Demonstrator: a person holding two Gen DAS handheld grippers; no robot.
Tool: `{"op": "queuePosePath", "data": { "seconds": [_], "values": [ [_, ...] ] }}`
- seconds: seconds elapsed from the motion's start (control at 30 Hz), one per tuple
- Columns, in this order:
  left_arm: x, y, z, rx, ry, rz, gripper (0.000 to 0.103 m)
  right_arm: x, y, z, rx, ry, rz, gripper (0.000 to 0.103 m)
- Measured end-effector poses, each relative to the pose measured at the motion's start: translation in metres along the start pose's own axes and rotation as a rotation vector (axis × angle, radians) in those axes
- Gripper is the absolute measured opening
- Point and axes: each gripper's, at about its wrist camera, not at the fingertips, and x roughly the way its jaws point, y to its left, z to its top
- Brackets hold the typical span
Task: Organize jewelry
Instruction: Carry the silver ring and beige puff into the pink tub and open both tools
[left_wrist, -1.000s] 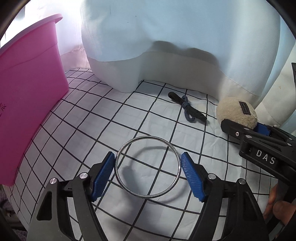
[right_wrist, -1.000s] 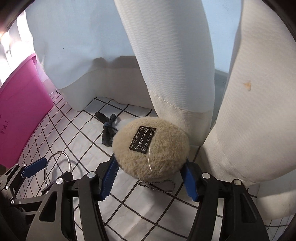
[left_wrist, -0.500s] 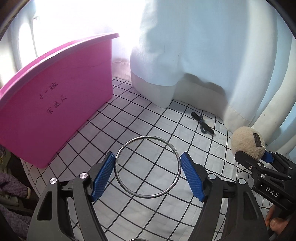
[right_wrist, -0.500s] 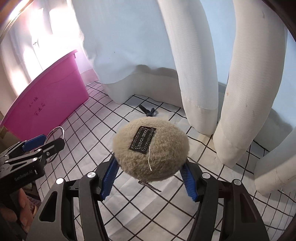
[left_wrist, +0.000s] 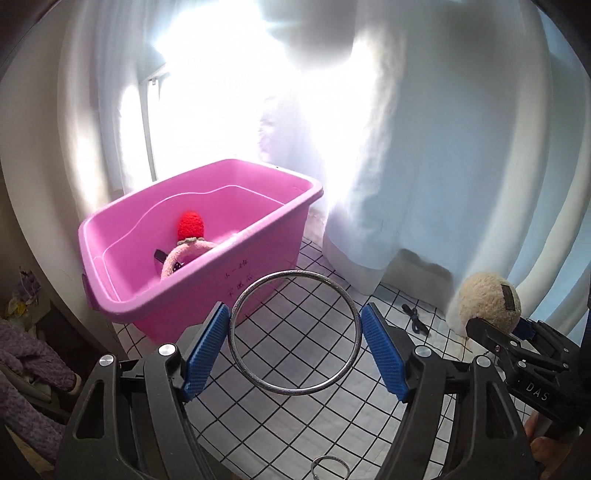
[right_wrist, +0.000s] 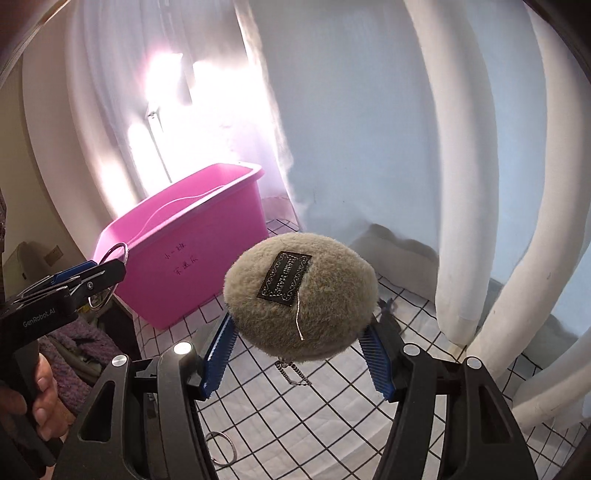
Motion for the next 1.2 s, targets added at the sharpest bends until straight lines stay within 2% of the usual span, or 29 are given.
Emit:
{"op": "queuePosePath", "data": {
  "seconds": [0.2,0.57,0.9,1.2],
  "values": [
    [-0.004,0.044,0.034,-0.014,-0.069,-0.018,0.072,0.021,0.052,0.040,-0.034,-0.051,0.028,0.061],
    [0.042,0.153,0.082,0.016,-0.068,-0.011,0.072,0.110,0.147,0.112,-0.055,-0.038,0.087,0.061],
    [0.107,0.210,0.102,-0.031,0.038,0.011,0.072,0.204,0.193,0.144,-0.075,0.096,0.088,0.061],
    [0.143,0.222,0.098,-0.061,0.143,0.019,0.072,0.257,0.195,0.147,-0.070,0.244,0.026,0.061]
  ]
}}
